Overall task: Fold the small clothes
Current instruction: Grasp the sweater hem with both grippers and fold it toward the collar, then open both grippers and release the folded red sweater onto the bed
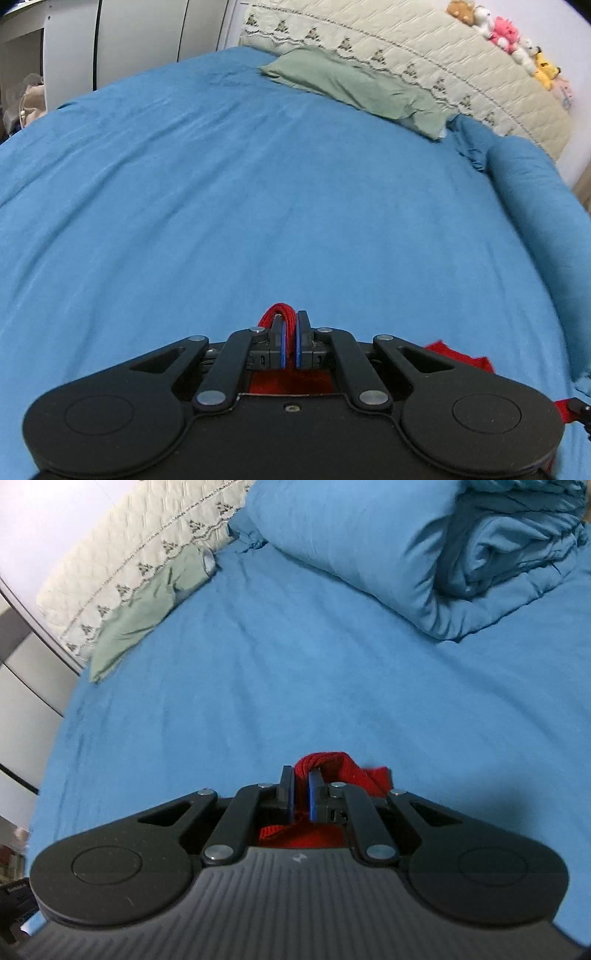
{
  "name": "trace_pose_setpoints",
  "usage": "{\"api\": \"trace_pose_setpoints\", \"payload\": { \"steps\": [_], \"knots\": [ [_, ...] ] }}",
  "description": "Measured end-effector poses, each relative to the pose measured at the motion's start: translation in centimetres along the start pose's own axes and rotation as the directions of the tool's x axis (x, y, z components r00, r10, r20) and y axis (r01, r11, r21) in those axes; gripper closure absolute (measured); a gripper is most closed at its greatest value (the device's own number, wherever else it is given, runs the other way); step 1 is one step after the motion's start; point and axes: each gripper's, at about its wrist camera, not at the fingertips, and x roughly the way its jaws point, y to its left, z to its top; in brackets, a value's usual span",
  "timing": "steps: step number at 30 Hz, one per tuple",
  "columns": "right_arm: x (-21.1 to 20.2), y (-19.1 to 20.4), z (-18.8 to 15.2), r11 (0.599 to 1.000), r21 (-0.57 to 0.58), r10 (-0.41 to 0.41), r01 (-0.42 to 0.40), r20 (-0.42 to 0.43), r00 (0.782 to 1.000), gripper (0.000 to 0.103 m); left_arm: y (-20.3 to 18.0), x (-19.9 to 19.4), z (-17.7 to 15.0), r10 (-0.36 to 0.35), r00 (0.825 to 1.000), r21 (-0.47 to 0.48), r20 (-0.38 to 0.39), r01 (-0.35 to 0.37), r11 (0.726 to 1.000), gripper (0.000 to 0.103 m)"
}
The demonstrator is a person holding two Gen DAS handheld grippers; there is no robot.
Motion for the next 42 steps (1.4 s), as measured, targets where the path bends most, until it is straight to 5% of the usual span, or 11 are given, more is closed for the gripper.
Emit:
{"api": "trace_pose_setpoints", "payload": {
  "steps": [4,6,7,8,12,15,23,28,33,37,42],
  "knots": [
    [1.8,1.0,0.7,0.996,-0.065,-0.054,0.054,-0.012,0.998,0.075,-0.4,2.3,0.6,0.018,0.999,0.014,-0.036,-0.018,1.0,0.093],
    [2.0,1.4,0.7,0.991,-0.112,-0.078,0.077,-0.006,0.997,0.05,-0.4,2.7,0.9,0.049,0.998,0.007,-0.036,-0.049,0.999,0.078],
    [1.8,1.7,0.5,0.987,-0.128,-0.094,0.094,0.011,0.996,0.017,-0.2,2.2,0.9,0.075,0.997,0.002,-0.015,-0.075,0.997,0.05],
    [0.8,1.9,0.2,0.985,-0.142,-0.094,0.101,0.056,0.994,0.005,0.0,1.5,0.8,0.101,0.995,0.003,0.011,-0.101,0.995,0.03],
    [-2.9,2.7,-2.4,0.973,-0.232,0.004,0.017,0.091,0.996,0.005,-0.5,-3.2,-1.6,0.088,0.993,0.104,0.073,-0.096,0.99,0.027],
    [-4.7,3.5,-6.2,0.93,-0.367,0.037,-0.013,0.057,0.998,0.005,-1.6,-4.8,-5.2,0.012,1.0,0.229,0.009,-0.013,0.973,0.004],
    [-3.2,0.9,-15.2,0.811,-0.584,-0.054,-0.01,-0.091,0.994,0.003,-0.6,-2.5,-13.6,0.033,0.984,0.325,-0.173,0.025,0.946,0.005],
    [-3.9,-2.0,-14.6,0.814,-0.58,-0.034,-0.028,-0.097,0.995,0.001,-0.4,-3.1,-14.0,0.063,0.982,0.363,-0.178,0.006,0.932,0.004],
    [-6.2,-3.3,-12.7,0.824,-0.567,-0.071,-0.004,-0.111,0.991,0.001,-0.6,-5.0,-13.1,0.221,0.965,0.371,-0.142,-0.155,0.916,0.004],
    [-11.6,-3.1,-10.6,0.839,-0.542,-0.033,-0.035,-0.115,0.993,0.001,-4.0,-10.4,-12.9,0.223,0.974,0.461,-0.03,-0.185,0.868,0.0],
    [-15.8,-3.1,-11.7,0.891,-0.451,-0.026,-0.054,-0.169,0.985,0.001,-8.0,-13.4,-14.8,0.161,0.981,0.446,-0.106,-0.097,0.889,0.0]
  ]
}}
